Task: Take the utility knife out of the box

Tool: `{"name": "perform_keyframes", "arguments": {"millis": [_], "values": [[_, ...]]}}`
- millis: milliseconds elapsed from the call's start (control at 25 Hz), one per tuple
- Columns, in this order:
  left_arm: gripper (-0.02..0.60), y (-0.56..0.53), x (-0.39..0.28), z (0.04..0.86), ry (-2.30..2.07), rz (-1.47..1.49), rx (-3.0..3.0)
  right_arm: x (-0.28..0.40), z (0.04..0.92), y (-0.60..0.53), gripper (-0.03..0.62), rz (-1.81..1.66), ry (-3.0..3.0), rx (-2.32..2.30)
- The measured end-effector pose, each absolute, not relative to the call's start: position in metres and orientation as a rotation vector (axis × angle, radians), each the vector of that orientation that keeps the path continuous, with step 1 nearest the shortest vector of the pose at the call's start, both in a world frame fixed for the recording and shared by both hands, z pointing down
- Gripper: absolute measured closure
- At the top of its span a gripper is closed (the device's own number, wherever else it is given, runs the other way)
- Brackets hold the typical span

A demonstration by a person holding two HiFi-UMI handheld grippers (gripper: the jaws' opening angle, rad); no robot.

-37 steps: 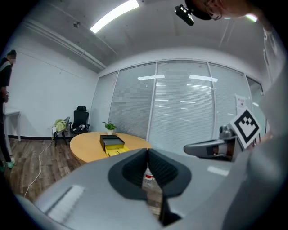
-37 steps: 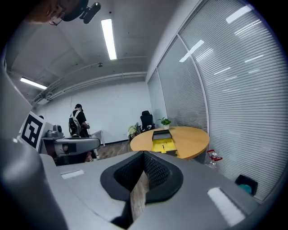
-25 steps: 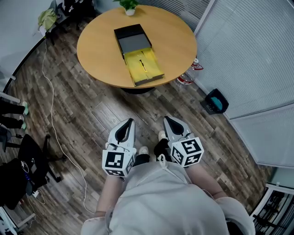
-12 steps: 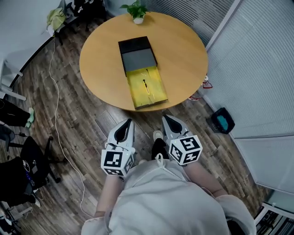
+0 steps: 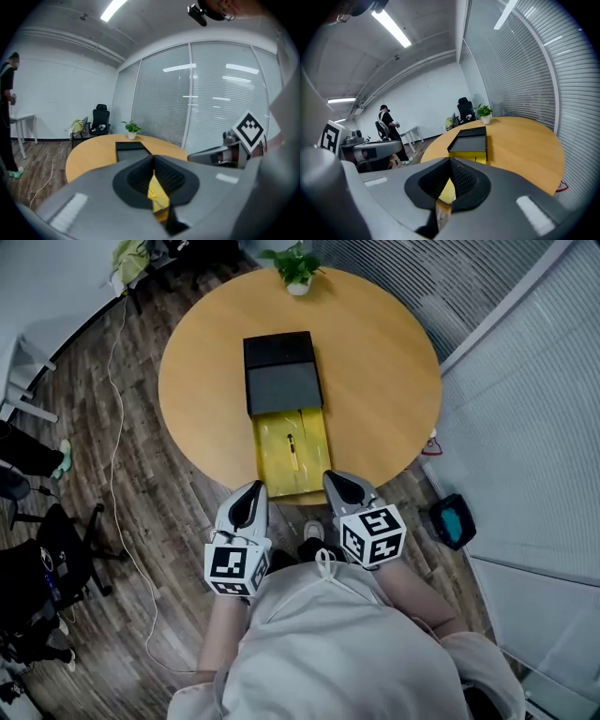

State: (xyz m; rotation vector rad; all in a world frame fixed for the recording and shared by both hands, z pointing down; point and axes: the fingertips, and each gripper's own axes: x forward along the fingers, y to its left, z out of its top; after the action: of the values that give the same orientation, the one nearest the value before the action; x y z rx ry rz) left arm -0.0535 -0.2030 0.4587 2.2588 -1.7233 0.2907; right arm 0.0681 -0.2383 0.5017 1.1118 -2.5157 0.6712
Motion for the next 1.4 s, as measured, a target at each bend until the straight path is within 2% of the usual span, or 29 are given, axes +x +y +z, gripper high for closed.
{"name": "perform_keyframes", "arguments": {"millis": [480, 840, 920, 1120, 1400], "values": [[0.575, -0.253, -0.111, 0.514, -1.677, 0.359, 2.16, 0.021, 0.558, -0.289, 0.594, 0.701, -2.299, 1.046], [0.575, -0.297, -0.161, 0.55, -1.578, 0.377, 2.165, -0.011, 0.642, -0.315, 0.589, 0.857, -2.01, 1.045], [0.575, -0.302, -0.17, 0.556, -1.56, 0.375, 2.17, -0.015, 0.653, -0.319, 0.482, 0.847, -1.958, 1.058], [0.575, -0.315, -0.185, 0.565, -1.531, 0.35, 2.169, -0.029, 0.676, -0.328, 0.45, 0.823, -1.865, 1.052], [0.575, -0.325, -0.2, 0.576, -1.519, 0.339, 2.131, -0.035, 0.704, -0.34, 0.448, 0.834, -1.741, 1.054]]}}
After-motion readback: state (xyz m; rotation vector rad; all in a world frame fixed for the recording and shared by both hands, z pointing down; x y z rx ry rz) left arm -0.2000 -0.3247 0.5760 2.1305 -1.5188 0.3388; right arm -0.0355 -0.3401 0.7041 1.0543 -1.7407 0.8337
